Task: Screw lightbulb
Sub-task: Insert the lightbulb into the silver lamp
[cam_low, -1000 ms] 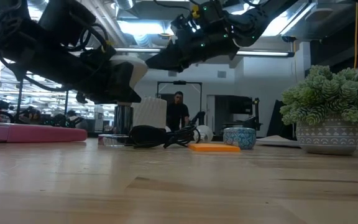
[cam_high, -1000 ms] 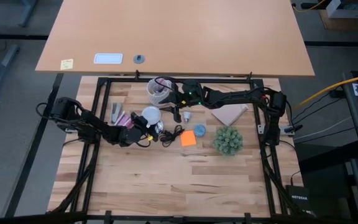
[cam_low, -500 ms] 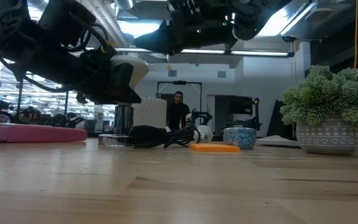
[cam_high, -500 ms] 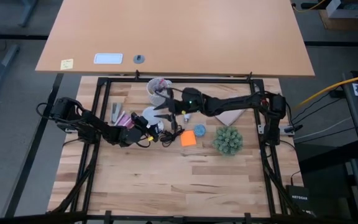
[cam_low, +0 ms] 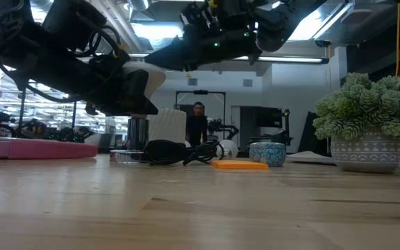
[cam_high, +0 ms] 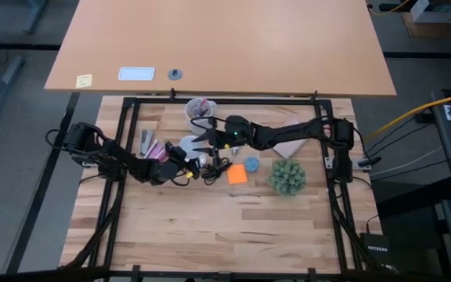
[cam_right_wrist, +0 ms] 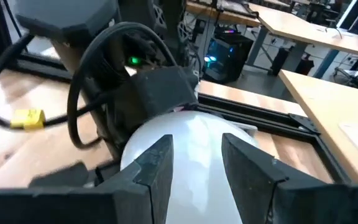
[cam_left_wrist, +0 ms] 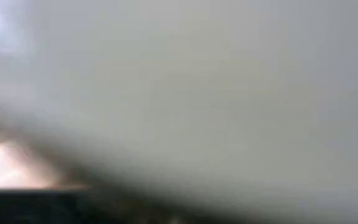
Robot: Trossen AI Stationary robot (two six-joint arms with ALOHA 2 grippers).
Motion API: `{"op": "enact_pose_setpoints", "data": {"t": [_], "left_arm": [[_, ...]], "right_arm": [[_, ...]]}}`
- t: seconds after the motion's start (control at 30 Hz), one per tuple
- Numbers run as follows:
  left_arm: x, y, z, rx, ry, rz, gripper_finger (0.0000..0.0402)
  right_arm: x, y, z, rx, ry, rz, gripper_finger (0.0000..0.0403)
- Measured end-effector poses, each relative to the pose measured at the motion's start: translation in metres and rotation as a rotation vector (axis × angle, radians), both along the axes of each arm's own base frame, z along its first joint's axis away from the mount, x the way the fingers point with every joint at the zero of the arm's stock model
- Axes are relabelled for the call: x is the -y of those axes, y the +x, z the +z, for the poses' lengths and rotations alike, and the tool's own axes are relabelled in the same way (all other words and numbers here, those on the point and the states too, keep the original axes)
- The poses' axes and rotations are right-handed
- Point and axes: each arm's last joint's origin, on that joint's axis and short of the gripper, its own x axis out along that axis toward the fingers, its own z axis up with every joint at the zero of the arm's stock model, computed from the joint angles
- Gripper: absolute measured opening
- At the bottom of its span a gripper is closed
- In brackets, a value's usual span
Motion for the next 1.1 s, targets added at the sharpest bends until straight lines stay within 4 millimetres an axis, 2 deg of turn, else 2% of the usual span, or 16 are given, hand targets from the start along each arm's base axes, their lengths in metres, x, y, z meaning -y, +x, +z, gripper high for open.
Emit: {"op": "enact_pose_setpoints", "data": {"t": [1.1], "left_arm": [[-0.0001,-0.0003,-0.0012,0.001,-0.019,-0.004,0.0155]], "right_arm": [[-0.0003,0.0002,-0.0036,-0.013,0.025,0.013,0.0143]]}}
